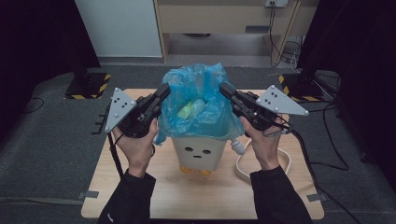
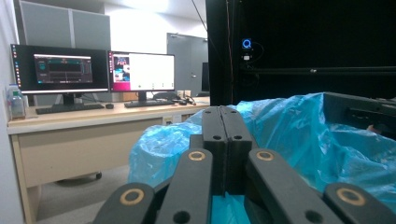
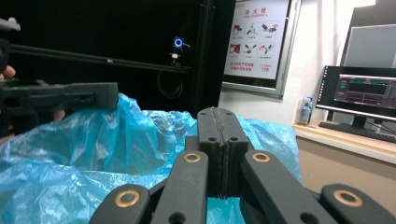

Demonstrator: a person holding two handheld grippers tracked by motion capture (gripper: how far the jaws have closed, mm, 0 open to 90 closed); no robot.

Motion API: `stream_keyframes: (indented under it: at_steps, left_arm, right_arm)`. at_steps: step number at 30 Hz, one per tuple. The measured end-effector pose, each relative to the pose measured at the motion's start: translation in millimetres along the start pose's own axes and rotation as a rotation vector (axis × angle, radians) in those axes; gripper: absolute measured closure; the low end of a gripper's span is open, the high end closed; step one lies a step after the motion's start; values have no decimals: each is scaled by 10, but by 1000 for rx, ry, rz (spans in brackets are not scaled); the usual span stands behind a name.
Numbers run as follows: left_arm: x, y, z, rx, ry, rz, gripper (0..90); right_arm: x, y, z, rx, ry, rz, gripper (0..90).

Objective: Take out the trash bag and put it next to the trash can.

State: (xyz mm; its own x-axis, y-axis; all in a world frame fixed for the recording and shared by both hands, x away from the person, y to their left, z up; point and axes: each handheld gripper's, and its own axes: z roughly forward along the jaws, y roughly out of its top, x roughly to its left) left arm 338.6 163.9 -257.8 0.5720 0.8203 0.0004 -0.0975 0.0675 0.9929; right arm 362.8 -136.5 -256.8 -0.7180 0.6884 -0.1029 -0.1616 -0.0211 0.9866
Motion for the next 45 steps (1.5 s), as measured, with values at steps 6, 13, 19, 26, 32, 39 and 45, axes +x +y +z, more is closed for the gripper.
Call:
stream_keyframes:
  at_steps: [6, 13, 19, 26, 32, 39, 45]
  left_arm:
    - [11, -73, 77, 43, -3, 4, 896]
    - [15, -226, 77, 85, -14, -9, 895]
    - [25, -283, 12, 106, -17, -4, 894]
    - [101, -349, -42, 135, 0, -10, 894]
    - [142, -315, -131, 158, 30, 23, 894]
    - [175, -316, -136, 165, 33, 14, 894]
    - [120, -312, -78, 161, 20, 6, 863]
  right_arm:
    - [14, -24, -19, 27, -8, -21, 900]
    - [29, -60, 4, 48, -10, -31, 900]
    - [30, -56, 1, 54, -16, -33, 900]
    - [17, -67, 10, 72, -19, -37, 900]
    - [19, -75, 33, 82, -10, -35, 900]
    - [21, -75, 36, 77, -7, -34, 900]
    - [16, -69, 17, 84, -15, -39, 900]
